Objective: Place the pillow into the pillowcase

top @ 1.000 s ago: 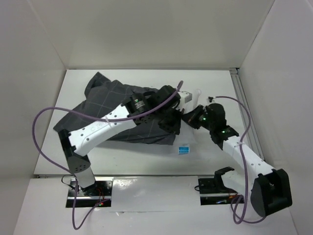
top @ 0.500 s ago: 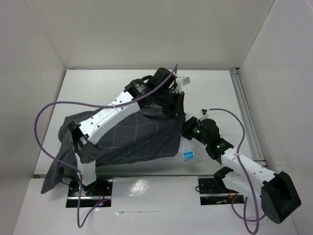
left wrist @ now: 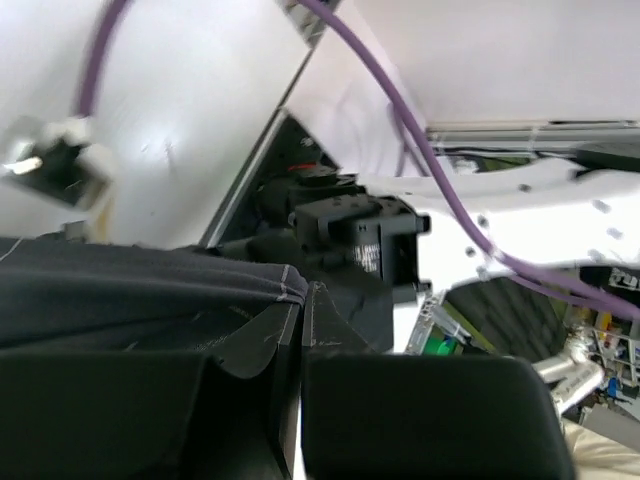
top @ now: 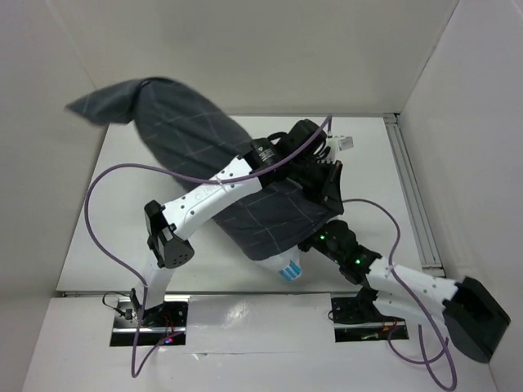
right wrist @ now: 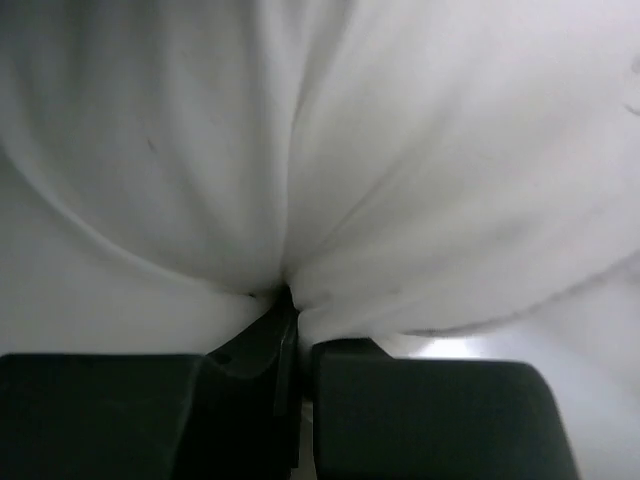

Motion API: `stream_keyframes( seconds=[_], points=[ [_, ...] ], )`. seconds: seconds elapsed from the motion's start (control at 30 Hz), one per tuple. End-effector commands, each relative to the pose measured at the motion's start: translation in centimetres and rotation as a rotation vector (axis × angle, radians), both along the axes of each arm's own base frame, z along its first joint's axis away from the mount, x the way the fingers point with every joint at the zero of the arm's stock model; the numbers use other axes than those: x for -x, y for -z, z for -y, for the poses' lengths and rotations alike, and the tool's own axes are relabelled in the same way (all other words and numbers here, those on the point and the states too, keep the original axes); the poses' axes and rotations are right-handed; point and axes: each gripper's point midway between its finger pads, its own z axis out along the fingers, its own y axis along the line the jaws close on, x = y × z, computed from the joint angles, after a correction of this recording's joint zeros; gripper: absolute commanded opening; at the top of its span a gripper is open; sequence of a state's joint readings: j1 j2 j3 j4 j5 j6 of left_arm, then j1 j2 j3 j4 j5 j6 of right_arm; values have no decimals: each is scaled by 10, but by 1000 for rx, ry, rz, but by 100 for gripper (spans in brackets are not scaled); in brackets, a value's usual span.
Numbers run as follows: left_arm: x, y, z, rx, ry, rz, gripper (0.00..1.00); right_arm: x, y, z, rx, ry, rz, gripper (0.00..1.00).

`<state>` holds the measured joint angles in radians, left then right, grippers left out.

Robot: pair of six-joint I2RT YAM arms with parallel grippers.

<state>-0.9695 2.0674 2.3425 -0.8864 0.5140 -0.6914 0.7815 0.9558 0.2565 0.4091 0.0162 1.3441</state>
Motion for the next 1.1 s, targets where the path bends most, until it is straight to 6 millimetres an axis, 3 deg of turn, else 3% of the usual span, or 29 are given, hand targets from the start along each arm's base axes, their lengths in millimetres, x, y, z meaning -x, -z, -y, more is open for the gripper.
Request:
stream_keyframes(
  seconds=[0.0,0.07,0.1,0.13,0.17,0.2,0.23,0.3,0.33,0.37,0.4,0.43,0.53,0.6,0.67,0.7,0.73,0.77,0.8,0.83,0.87,0.9,0.93,0.97,1.0,1.07],
  points=[
    [9,-131,-4,420,56,183,0,5,-55,16,-241,51,89,0],
    [-2,-128,-10,404,31,177,0,3,-40,32,-207,128,63,0],
    [-8,-122,-12,383,9,171,0,5,-51,38,-229,146,88,0],
    [-10,-113,-13,353,1,162,0,1,-48,47,-209,185,93,0],
    [-13,-116,-20,353,-18,184,0,-2,-44,53,-177,208,90,0],
    [-19,-99,-21,309,-53,174,0,-2,-46,57,-161,216,97,0],
    [-19,-95,-24,294,-72,174,0,-8,-60,66,-151,250,135,0],
    [-20,-95,-34,270,-138,206,0,-12,-56,73,-91,261,130,0],
    [-16,-77,-34,225,-151,194,0,-15,-67,76,-75,262,158,0],
    [-19,-73,-38,210,-177,202,0,-19,-65,80,-48,263,154,0],
    [-20,-59,-39,173,-203,203,5,-23,-59,81,-16,262,138,0],
    [-20,-51,-40,151,-191,212,34,-29,-65,86,-8,273,141,0],
    [-24,-23,-51,15,-176,232,84,-42,-71,100,24,303,164,0],
    [-23,0,-71,-148,-214,267,91,-48,-66,109,65,324,158,0],
    [-23,6,-89,-228,-252,321,92,-53,-71,118,77,343,169,0],
    [-24,25,-103,-314,-284,358,92,-55,-70,119,81,340,174,0],
    [-18,14,-119,-309,-321,387,92,-57,-72,120,72,332,176,0],
    [-15,37,-135,-395,-352,407,86,-59,-73,119,65,322,179,0],
    [-13,40,-145,-408,-396,423,79,-58,-75,117,49,312,181,0],
    [-10,24,-159,-355,-459,461,68,-59,-78,116,34,304,183,0],
    [-13,28,-173,-367,-521,476,56,-59,-83,114,27,296,192,0],
    [-2,59,-185,-418,-511,448,32,-61,-88,113,25,296,197,0],
    [-4,59,-184,-363,-551,450,26,-61,-85,112,28,285,185,0],
    [-2,56,-195,-323,-592,465,26,-62,-92,111,22,285,199,0],
    [1,90,-207,-380,-601,451,27,-63,-94,111,29,283,204,0],
    [1,106,-209,-366,-656,437,53,-66,-102,111,23,284,213,0]
  ],
)
